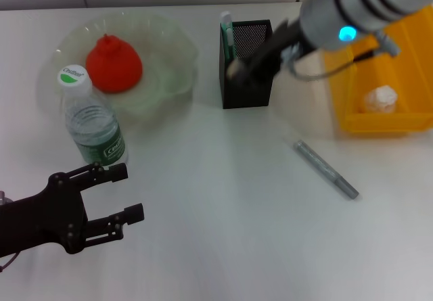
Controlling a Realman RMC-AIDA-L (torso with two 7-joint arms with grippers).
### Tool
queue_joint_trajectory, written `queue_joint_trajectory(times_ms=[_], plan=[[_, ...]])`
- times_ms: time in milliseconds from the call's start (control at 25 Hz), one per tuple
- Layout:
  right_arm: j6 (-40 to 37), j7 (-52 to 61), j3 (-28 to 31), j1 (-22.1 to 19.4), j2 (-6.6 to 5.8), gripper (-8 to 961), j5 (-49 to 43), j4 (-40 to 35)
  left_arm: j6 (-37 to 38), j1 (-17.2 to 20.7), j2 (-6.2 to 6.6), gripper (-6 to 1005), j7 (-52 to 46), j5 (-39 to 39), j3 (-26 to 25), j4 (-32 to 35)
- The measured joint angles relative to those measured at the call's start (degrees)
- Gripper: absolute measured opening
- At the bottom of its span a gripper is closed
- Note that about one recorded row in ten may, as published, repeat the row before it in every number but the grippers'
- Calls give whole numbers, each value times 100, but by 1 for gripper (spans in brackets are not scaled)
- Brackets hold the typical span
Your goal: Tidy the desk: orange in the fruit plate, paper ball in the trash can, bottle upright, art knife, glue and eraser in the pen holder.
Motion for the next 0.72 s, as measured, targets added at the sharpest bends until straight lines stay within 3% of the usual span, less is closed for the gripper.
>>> queue_joint_trajectory(times_ms=[160, 440, 720], plan=[[670, -5, 316, 24, -9, 280, -259, 209, 0, 13, 6, 782, 3, 6, 0, 0], [1392, -9, 297, 301, 13, 305, -507, 879, -8, 2, 3, 782, -2, 10, 0, 0], [1461, -16, 291, 266, 17, 329, -510, 888, 21, -11, 0, 782, -40, -7, 0, 0]])
